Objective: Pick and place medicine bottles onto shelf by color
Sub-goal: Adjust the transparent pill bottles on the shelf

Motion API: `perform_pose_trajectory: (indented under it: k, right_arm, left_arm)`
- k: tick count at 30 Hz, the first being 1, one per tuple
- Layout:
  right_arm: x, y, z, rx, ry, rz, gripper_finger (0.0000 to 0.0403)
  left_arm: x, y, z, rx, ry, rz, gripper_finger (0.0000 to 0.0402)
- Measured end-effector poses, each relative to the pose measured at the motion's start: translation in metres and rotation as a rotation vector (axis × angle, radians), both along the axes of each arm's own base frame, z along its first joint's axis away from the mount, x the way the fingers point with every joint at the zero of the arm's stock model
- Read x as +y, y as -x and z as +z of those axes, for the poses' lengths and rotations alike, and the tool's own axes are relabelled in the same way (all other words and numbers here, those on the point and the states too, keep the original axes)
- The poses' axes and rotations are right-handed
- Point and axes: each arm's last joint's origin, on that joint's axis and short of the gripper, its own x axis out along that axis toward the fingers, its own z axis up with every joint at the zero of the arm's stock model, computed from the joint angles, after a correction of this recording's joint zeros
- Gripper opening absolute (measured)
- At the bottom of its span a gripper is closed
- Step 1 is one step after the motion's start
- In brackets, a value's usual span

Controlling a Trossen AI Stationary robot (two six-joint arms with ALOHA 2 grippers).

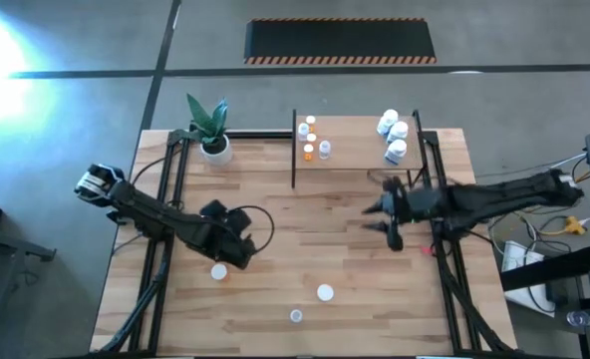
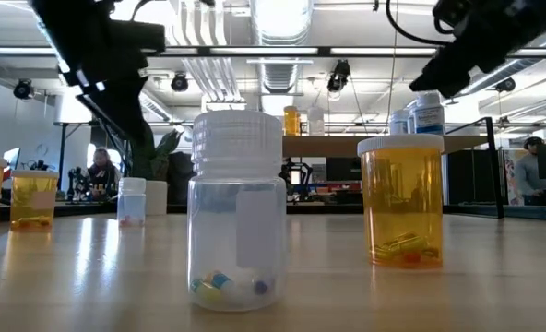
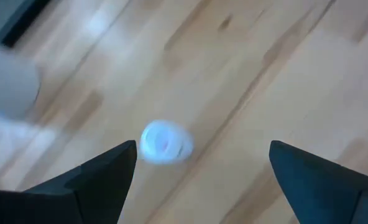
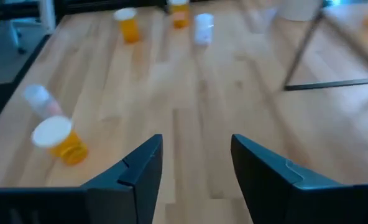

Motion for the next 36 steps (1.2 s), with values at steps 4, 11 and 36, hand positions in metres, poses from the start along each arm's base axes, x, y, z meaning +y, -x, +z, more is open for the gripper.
perform_pose_trajectory:
  k: [4,11,36]
  right_arm:
    - [0.024,0.0,-0.026,-0.012,0.045,0.025,0.017]
    - [0.053,0.006,-0.047,-0.046,0.083,0.007,0.0153]
    - [0.064,0.0,-0.033,-0.118,0.196,0.036,0.0096]
  left_arm:
    - [0.003,0.005,-0.01,-0.014,0.028,0.11,0.035]
    - [0.023,0.009,-0.031,-0.034,0.023,0.277,0.0347]
    - [0.026,-0.024,-0.066,-0.169,0.025,0.357,0.0258]
